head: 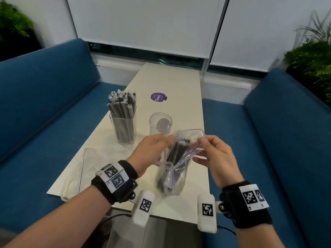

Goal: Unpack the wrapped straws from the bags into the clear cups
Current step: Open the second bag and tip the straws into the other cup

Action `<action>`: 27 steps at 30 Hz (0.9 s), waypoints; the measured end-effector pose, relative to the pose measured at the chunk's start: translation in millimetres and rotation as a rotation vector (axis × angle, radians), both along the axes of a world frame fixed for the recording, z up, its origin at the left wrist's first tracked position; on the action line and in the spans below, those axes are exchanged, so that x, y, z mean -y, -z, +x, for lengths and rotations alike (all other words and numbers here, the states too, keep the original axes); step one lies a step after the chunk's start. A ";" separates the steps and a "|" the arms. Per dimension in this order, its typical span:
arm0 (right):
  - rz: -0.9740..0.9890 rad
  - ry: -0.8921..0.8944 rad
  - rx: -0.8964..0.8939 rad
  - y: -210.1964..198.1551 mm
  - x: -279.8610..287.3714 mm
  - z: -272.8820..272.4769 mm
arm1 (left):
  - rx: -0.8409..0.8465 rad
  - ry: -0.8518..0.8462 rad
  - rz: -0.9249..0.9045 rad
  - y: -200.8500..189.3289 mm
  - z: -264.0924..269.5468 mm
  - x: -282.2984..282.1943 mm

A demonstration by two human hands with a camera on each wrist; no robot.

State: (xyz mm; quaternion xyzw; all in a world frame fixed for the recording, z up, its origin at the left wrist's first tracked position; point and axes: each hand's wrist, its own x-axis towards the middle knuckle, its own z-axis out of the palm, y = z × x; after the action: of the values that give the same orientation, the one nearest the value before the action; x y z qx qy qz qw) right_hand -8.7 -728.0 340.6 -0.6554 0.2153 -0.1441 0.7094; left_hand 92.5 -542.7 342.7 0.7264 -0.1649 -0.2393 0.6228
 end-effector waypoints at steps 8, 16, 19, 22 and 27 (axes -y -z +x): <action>-0.139 0.028 -0.007 9.3 4.6 6.2 | 0.000 -0.138 -0.015 4.3 8.8 8.1; -0.869 -0.048 -0.478 4.8 32.6 -10.3 | -0.509 -0.157 -0.454 -9.3 21.0 3.9; -0.719 0.011 -0.297 5.5 37.6 -11.7 | -0.537 -0.158 -0.421 -2.8 27.1 2.8; -0.210 0.020 -0.067 6.6 28.6 -6.7 | -0.320 -0.105 -0.193 0.2 27.2 3.1; 0.094 -0.036 0.113 9.6 9.2 2.2 | -0.007 -0.165 -0.010 10.5 20.0 9.4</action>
State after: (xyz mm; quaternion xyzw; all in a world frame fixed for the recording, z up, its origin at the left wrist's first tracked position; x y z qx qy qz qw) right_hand -6.5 -737.2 331.0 -0.6159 0.1695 -0.1578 0.7531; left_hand 112.6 -552.1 332.2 0.7336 -0.1032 -0.1889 0.6446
